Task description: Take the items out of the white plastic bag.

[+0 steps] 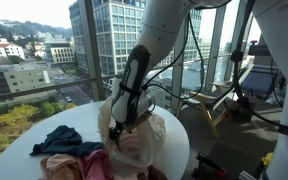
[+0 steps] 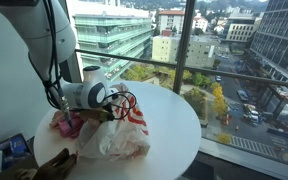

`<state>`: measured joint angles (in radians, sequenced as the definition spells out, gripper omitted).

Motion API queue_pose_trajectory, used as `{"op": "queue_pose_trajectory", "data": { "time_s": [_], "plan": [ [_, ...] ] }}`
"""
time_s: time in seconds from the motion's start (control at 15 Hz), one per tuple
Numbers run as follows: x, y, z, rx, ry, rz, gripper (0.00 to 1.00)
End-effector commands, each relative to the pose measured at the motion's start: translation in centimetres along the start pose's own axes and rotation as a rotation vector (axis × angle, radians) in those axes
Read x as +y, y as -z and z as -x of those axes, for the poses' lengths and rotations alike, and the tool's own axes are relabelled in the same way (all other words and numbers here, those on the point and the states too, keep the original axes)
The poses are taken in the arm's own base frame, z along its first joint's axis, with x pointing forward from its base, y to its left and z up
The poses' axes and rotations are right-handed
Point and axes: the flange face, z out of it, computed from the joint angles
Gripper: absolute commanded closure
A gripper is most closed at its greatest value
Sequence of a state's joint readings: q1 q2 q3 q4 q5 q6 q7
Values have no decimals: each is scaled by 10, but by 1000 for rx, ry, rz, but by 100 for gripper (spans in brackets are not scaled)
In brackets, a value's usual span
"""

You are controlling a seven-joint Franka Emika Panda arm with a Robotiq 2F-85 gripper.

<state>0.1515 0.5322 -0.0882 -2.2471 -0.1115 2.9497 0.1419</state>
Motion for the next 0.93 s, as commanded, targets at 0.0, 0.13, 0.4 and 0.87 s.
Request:
{"op": "queue_pose_trajectory", "data": {
  "time_s": [0.0,0.13,0.4,0.87],
  "plan": [
    [-7,0,-15,58,-2,-9,0],
    [-11,2,-16,58,-11,-31,0],
    [-22,6,-17,80,8,-49,0],
    [-21,-10,-27,156,-10,-83,0]
  ]
}}
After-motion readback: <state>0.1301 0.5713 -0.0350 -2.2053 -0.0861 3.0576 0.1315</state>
